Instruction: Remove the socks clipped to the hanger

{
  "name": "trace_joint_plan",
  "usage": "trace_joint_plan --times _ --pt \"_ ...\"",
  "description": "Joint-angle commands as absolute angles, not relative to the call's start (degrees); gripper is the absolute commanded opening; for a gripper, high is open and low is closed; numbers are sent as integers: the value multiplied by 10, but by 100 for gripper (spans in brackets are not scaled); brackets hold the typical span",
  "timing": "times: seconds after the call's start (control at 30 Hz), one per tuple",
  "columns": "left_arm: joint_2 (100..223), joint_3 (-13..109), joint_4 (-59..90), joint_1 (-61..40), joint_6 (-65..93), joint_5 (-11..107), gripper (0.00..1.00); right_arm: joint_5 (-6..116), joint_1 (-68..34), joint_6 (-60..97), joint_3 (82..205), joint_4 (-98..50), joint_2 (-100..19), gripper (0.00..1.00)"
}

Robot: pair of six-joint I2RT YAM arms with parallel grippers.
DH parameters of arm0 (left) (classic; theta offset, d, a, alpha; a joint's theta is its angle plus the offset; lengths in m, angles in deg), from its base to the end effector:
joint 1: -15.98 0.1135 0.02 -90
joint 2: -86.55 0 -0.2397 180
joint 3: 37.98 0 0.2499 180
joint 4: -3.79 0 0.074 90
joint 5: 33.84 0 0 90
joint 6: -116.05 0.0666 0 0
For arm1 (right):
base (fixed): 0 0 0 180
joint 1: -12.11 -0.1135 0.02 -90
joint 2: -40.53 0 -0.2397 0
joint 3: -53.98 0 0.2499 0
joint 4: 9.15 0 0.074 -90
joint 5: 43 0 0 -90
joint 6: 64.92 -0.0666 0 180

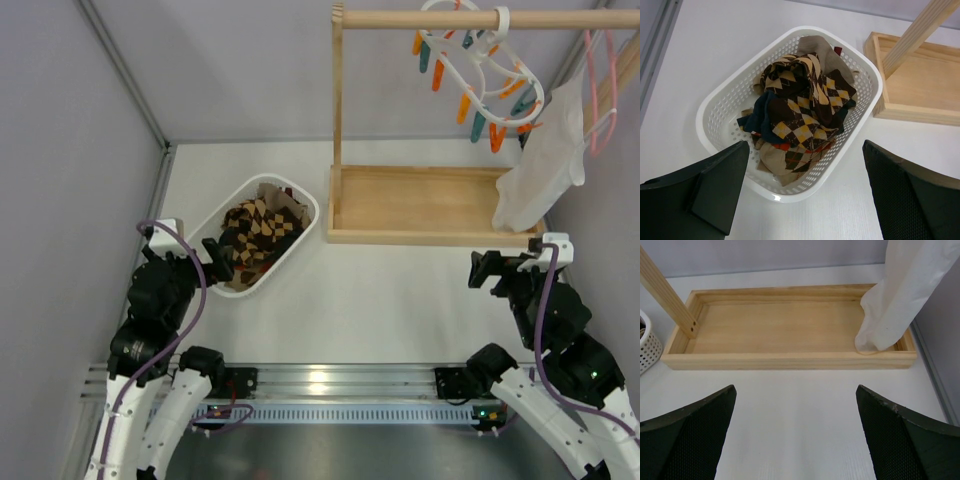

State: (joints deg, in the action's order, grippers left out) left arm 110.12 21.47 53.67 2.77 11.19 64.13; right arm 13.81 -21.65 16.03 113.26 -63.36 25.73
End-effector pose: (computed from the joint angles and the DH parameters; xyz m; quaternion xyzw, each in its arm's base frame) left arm 0.1370 -0.0227 0.3220 -0.0541 0.7854 -0.0958 0.6091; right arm 0.0988 0.0222 0.3279 0.0231 0.7551 0.0222 0.6548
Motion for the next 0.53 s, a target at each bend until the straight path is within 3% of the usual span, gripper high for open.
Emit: trace_joint_plan --times 0.0,0.5 --pt "1094 211 503 31 119 657 98 132 -224 162 1133 -627 250 99" --pt "1088 206 503 31 115 670 99 111 -224 154 1131 -629 235 99"
